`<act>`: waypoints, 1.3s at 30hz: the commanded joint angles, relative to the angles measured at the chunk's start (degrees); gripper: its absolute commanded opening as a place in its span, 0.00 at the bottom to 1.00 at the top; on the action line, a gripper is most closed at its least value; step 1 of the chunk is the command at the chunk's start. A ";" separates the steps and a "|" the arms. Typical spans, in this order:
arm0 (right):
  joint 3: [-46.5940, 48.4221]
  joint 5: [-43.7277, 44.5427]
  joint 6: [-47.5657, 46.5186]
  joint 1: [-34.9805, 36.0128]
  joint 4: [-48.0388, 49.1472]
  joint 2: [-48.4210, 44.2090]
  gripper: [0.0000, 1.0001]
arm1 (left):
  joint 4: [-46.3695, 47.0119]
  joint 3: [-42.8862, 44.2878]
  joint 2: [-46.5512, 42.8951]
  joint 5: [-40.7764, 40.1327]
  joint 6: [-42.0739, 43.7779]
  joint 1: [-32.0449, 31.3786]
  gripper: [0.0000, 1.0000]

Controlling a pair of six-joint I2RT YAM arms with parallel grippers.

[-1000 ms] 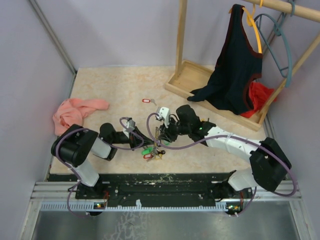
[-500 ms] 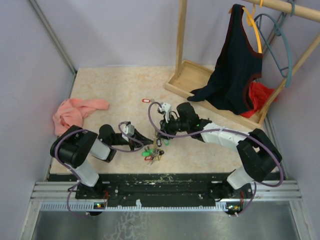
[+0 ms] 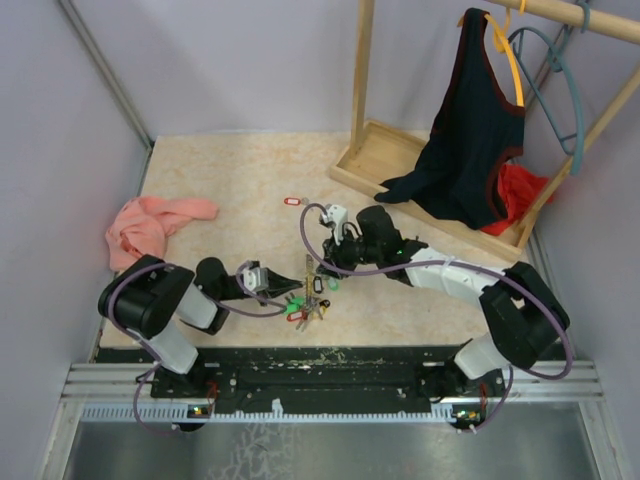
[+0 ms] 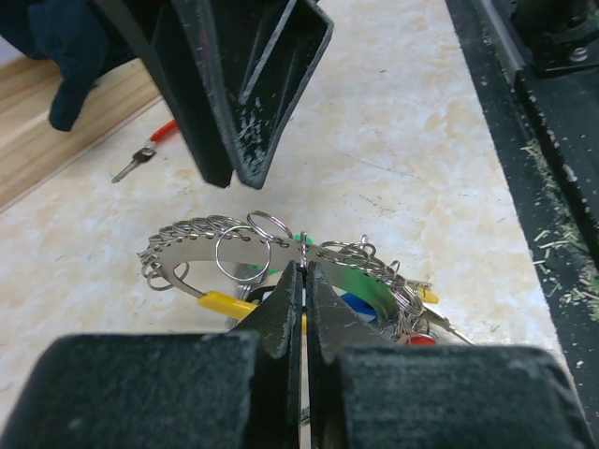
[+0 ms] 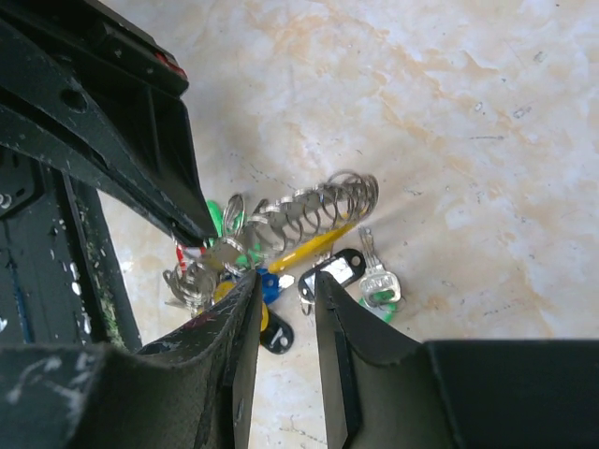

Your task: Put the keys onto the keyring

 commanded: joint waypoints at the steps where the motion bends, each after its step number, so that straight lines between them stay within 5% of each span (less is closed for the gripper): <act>1: -3.25 2.51 -2.83 -0.57 2.44 -4.98 0.30 | 15.28 -2.91 -2.99 -4.26 7.73 -0.28 0.00; 24: -5.88 13.82 -6.41 6.56 5.23 2.88 0.38 | 13.80 -11.36 -14.74 -21.45 11.01 0.59 0.00; 39: -5.87 11.80 -6.65 7.12 11.82 8.19 0.34 | 13.20 -10.64 -14.36 -21.74 10.70 0.56 0.00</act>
